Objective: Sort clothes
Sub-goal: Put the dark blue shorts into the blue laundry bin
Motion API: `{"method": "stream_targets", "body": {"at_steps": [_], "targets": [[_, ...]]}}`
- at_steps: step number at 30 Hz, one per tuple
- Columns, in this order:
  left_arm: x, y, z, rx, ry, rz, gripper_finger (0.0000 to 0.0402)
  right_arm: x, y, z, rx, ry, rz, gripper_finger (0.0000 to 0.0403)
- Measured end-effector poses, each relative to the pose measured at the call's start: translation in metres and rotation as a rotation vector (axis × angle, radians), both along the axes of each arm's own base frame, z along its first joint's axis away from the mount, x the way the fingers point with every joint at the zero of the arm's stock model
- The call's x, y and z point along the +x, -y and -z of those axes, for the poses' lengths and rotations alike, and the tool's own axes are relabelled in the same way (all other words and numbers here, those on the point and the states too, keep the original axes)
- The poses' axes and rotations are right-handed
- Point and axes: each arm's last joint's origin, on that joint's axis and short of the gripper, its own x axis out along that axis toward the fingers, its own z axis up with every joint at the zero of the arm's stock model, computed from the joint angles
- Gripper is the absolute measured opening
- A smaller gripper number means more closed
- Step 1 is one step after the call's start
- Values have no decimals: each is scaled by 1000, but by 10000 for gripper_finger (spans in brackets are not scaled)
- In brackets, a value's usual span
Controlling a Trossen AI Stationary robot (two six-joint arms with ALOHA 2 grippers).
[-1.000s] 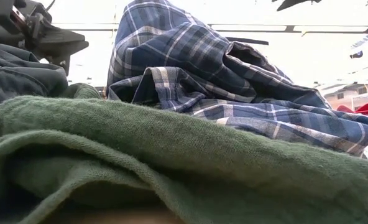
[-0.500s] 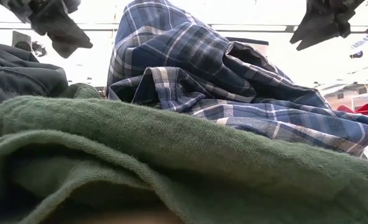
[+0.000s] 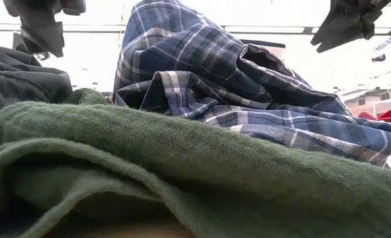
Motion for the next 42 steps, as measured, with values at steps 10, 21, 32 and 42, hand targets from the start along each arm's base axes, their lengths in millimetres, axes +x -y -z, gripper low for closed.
{"method": "stream_targets", "body": {"at_steps": [10,21,32,42], "targets": [[-1,-1,2,-49,-18,-84,114,-2,-4,-1,-27,11,-14,206],[11,6,17,-41,-137,-56,129,-1,-5,0,-27,8,-19,205],[34,16,43,-28,-291,42,129,2,-19,6,-5,-3,-58,205],[39,23,53,-54,-348,125,30,-12,-30,48,43,10,-17,201]]}}
